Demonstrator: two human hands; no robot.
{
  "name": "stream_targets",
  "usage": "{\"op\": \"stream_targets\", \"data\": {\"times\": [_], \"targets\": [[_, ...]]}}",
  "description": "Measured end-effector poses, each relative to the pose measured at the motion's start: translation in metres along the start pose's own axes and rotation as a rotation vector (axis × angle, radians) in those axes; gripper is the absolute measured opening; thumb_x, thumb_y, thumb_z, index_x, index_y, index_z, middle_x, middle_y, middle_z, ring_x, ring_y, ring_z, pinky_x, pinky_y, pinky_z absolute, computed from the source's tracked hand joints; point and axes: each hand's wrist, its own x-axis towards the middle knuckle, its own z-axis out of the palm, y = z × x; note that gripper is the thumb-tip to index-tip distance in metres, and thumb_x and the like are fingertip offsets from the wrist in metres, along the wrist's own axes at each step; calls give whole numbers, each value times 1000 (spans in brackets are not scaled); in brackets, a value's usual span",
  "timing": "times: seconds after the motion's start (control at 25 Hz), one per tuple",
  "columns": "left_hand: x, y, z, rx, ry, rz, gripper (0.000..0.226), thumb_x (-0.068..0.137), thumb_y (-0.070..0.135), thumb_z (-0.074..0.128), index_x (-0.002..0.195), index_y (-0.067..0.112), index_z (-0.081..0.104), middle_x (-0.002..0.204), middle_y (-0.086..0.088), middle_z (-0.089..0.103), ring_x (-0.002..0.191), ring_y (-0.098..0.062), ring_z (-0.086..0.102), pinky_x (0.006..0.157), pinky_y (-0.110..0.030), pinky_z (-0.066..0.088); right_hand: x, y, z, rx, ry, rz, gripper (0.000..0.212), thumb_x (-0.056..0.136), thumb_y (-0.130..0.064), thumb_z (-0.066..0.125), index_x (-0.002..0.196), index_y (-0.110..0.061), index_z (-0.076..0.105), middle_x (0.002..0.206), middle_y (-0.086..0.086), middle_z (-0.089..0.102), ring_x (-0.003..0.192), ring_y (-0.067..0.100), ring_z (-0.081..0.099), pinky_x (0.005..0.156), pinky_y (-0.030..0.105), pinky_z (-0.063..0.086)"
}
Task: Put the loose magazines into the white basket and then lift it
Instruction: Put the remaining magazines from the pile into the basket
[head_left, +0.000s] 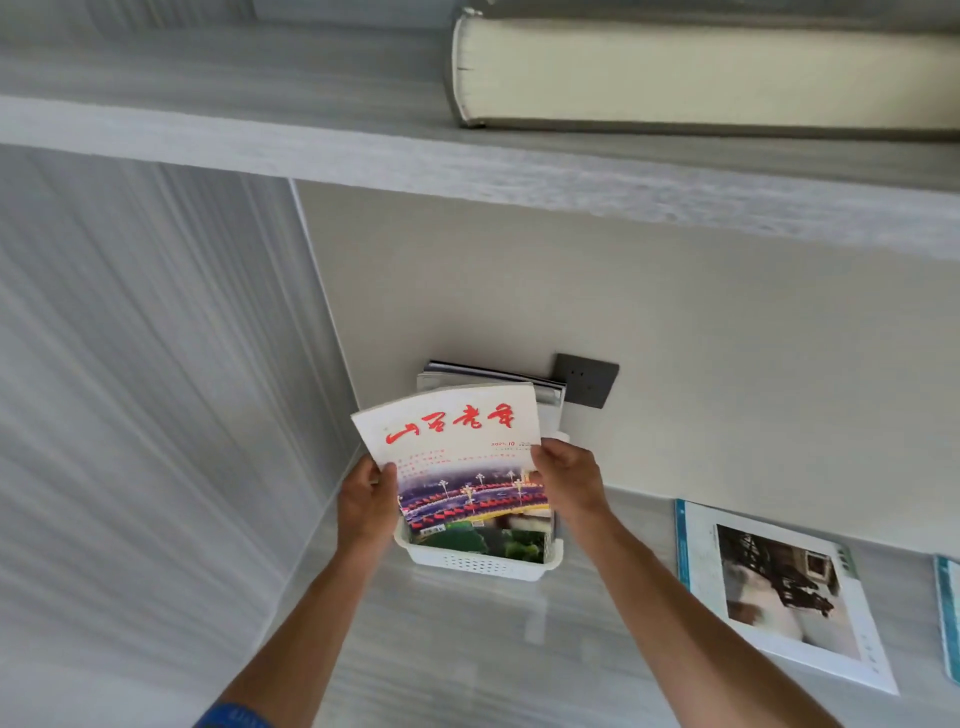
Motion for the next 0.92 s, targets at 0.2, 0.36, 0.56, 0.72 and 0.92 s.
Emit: {"op": "stream_targets", "data": {"times": [0.2, 0.36, 0.56, 0.72, 0.92], "targets": [[-4, 10, 5, -40, -286, -141, 48, 89, 20, 63, 132, 29, 44, 136, 1, 55, 125, -26, 53, 102, -46, 45, -2, 21, -6, -34, 0, 195, 50, 93, -26, 53, 141, -19, 40, 137, 7, 55, 114, 26, 59, 95, 43, 50], [-64, 4, 28, 35, -366, -100, 55, 77, 24, 60, 128, 42, 47, 132, 4, 60, 112, -18, 61, 90, -39, 51, -50, 65, -56, -38, -66, 308, 62, 86, -26, 63, 143, -21, 38, 149, 4, 42, 126, 23, 48, 96, 35, 45], [-172, -7, 111, 172, -587, -23, 56, 89, 23, 64, 140, 34, 43, 144, 0, 49, 128, -21, 50, 92, -35, 43, -119, 182, -169, -193, -32, 525, 29, 84, -18, 60, 113, -14, 60, 111, 4, 61, 93, 18, 57, 80, 32, 48], [-241, 7, 179, 207, -734, -99, 62, 90, 28, 62, 145, 34, 34, 152, -1, 39, 137, -21, 40, 107, -39, 39, -131, 239, -259, -20, 119, 732, 20, 83, -15, 58, 102, -9, 60, 95, 8, 57, 82, 22, 57, 73, 35, 47], [-292, 11, 234, 248, -753, -174, 57, 87, 28, 62, 139, 36, 42, 140, 0, 48, 132, -22, 44, 100, -39, 42, -97, 281, -346, -29, 324, 623, 35, 86, -13, 57, 120, -9, 60, 120, 10, 64, 97, 27, 61, 80, 34, 49]]}}
